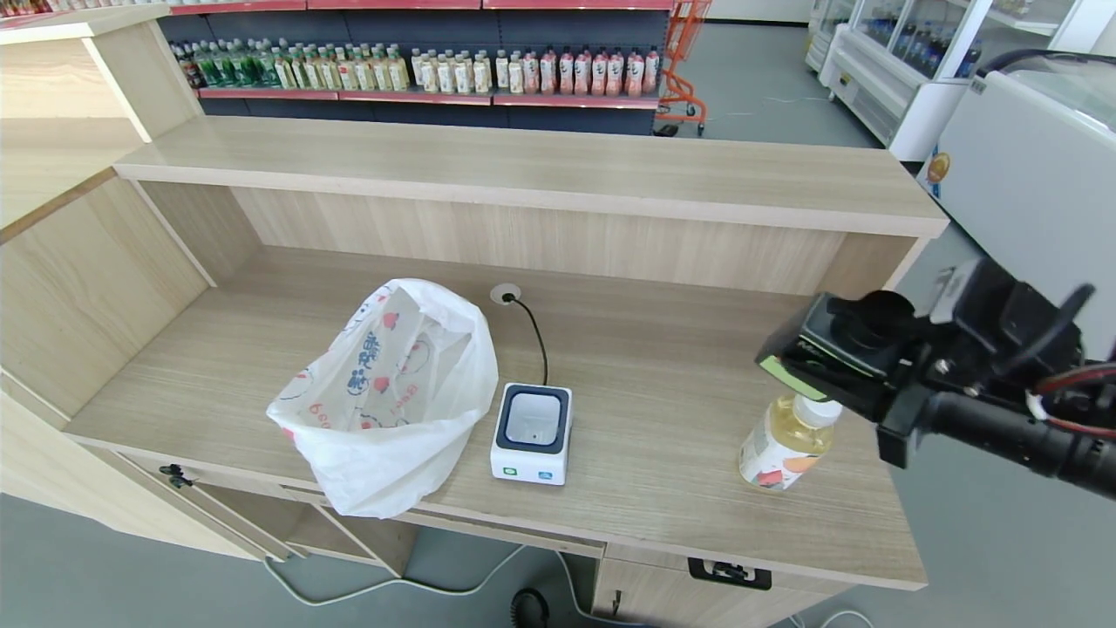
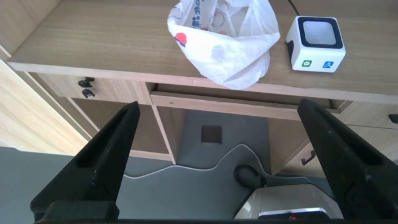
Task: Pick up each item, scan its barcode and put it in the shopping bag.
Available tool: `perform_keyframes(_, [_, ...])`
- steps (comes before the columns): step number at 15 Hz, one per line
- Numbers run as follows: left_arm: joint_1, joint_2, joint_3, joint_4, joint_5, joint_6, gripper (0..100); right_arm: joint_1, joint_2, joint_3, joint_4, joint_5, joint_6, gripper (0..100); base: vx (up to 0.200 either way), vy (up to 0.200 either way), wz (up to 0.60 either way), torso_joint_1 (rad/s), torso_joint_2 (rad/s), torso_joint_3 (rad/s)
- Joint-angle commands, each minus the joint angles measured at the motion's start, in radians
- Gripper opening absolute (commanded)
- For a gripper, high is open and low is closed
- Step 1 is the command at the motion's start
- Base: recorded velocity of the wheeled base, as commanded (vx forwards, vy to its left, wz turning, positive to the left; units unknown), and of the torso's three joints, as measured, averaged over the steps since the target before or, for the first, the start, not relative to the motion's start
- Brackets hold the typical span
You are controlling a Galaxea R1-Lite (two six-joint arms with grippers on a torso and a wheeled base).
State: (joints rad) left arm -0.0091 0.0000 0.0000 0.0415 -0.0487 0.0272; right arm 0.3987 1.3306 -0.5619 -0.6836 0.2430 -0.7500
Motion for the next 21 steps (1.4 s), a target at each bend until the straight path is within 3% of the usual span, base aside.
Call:
perform_keyframes(1, [0.000, 0.002, 0.000, 0.000, 0.000, 0.000, 100, -0.031, -0.205, 0.108, 0.013, 0.025, -0.292, 0, 0.000, 0.000, 0.00, 0.000, 0.00, 0.000])
perform_keyframes(3, [0.000, 0.002, 0.000, 0.000, 0.000, 0.000, 100, -0.014, -0.206, 0.116, 0.024, 0.231, -0.549, 0, 0.000, 0.000, 0.00, 0.000, 0.00, 0.000])
perform_keyframes(5, [0.000, 0.002, 0.000, 0.000, 0.000, 0.000, 100, -0.014, -0.238, 0.117, 0.009, 0.334, -0.858, 0, 0.000, 0.000, 0.00, 0.000, 0.00, 0.000])
perform_keyframes(9, [0.000, 0.002, 0.000, 0.000, 0.000, 0.000, 100, 0.012, -0.265, 0.117, -0.005, 0.420, -1.213, 0, 0.000, 0.000, 0.00, 0.000, 0.00, 0.000])
perform_keyframes(10, [0.000, 0.002, 0.000, 0.000, 0.000, 0.000, 100, 0.012, -0.265, 0.117, -0.005, 0.420, -1.213, 0, 0.000, 0.000, 0.00, 0.000, 0.00, 0.000])
perform_keyframes(11, [0.000, 0.002, 0.000, 0.000, 0.000, 0.000, 100, 0.098, -0.257, 0.132, -0.074, 0.444, -1.479, 0, 0.000, 0.000, 0.00, 0.000, 0.00, 0.000])
perform_keyframes(12, [0.000, 0.002, 0.000, 0.000, 0.000, 0.000, 100, 0.134, -0.257, 0.146, -0.079, 0.446, -1.569, 0, 0.000, 0.000, 0.00, 0.000, 0.00, 0.000])
perform_keyframes(17, [0.000, 0.002, 0.000, 0.000, 0.000, 0.000, 100, 0.284, -0.295, 0.154, -0.140, 0.449, -1.841, 0, 0.000, 0.000, 0.00, 0.000, 0.00, 0.000])
perform_keyframes(21, [0.000, 0.002, 0.000, 0.000, 0.000, 0.000, 100, 0.304, -0.321, 0.168, -0.142, 0.501, -1.901, 0, 0.000, 0.000, 0.00, 0.000, 0.00, 0.000])
